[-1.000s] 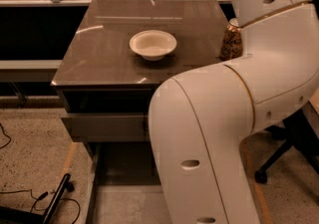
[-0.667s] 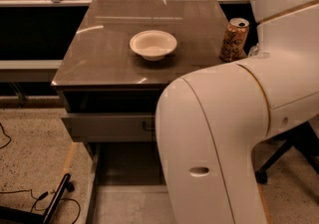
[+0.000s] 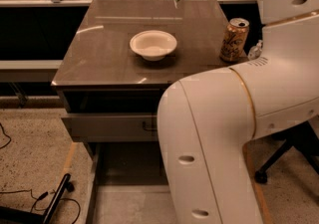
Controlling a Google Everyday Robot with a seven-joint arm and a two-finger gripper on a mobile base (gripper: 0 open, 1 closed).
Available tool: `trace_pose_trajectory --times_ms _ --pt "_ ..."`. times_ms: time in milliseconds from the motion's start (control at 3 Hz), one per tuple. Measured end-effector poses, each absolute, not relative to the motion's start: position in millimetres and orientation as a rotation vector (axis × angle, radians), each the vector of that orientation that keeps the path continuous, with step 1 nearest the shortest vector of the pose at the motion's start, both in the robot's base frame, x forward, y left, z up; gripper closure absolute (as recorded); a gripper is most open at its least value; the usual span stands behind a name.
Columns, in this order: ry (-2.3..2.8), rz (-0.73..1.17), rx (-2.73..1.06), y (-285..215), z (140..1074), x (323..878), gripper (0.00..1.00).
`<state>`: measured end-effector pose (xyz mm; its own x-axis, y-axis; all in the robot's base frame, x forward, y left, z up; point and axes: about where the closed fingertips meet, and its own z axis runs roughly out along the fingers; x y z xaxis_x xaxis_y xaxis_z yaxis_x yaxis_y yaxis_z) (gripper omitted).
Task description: Place green jalapeno chip bag into middle drawer
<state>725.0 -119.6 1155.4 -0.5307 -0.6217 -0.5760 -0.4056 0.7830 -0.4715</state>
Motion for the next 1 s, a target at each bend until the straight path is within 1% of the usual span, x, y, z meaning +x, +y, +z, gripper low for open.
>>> trace_pose_trajectory --times_ms 333,667,1000 --pt "2.171 -0.360 -0.700 -89.6 1093.1 772.4 1.00" --pt "2.160 -0.358 -0.700 -87.7 1092.3 777.2 1.00" --pt "2.180 -0.411 -0.698 -90.4 1096.8 767.9 1.00"
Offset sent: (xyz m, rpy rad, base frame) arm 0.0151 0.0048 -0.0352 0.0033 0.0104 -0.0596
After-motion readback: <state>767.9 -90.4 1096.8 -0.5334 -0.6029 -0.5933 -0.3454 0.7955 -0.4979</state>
